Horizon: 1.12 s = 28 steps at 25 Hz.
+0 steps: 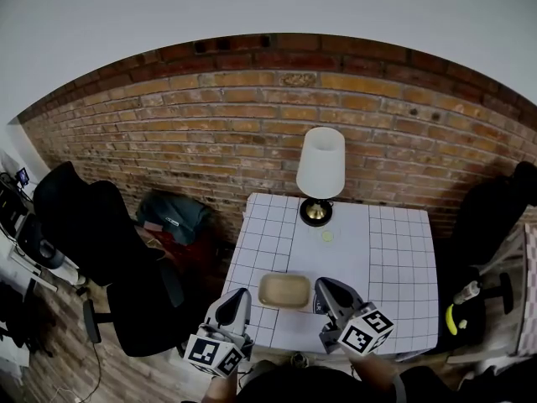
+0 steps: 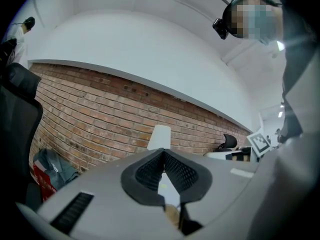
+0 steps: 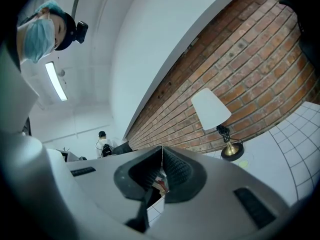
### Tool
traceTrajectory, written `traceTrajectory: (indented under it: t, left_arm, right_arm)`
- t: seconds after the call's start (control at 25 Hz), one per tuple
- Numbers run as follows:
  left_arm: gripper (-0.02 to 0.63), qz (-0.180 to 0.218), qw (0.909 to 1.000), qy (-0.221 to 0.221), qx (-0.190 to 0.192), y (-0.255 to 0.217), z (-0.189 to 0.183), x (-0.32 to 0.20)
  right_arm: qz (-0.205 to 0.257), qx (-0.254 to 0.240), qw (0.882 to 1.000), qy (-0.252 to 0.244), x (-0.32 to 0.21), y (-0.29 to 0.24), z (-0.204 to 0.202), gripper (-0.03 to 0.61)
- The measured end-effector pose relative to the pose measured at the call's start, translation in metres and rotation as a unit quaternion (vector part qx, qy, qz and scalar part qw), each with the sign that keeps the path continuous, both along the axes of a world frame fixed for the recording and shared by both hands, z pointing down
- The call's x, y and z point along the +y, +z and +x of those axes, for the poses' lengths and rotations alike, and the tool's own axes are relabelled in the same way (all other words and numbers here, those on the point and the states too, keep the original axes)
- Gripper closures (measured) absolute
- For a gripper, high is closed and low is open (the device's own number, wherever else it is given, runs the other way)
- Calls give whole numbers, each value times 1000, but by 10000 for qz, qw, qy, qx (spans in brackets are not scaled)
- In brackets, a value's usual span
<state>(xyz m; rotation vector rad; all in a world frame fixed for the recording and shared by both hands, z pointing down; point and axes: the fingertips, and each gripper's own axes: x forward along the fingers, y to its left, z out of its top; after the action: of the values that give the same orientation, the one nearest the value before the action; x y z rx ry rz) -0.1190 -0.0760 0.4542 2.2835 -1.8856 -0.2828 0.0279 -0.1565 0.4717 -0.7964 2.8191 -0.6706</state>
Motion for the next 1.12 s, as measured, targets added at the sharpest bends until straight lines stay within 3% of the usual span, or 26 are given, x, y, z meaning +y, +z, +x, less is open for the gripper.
traceTrajectory:
  t: [0.24, 0.8, 1.12]
  left_arm:
    - [603, -172, 9998, 134, 45, 13, -12, -17]
    - [603, -397, 9915, 1238, -52, 31, -35, -70]
    - [603, -667, 9855, 1555, -99, 59, -49, -88]
  right_arm:
    - [-95, 93, 9995, 295, -9, 11, 1, 574]
    - [-266, 106, 9896, 1410, -21, 25, -11, 573]
    - [-263, 259, 9808, 1917, -28, 49, -19, 573]
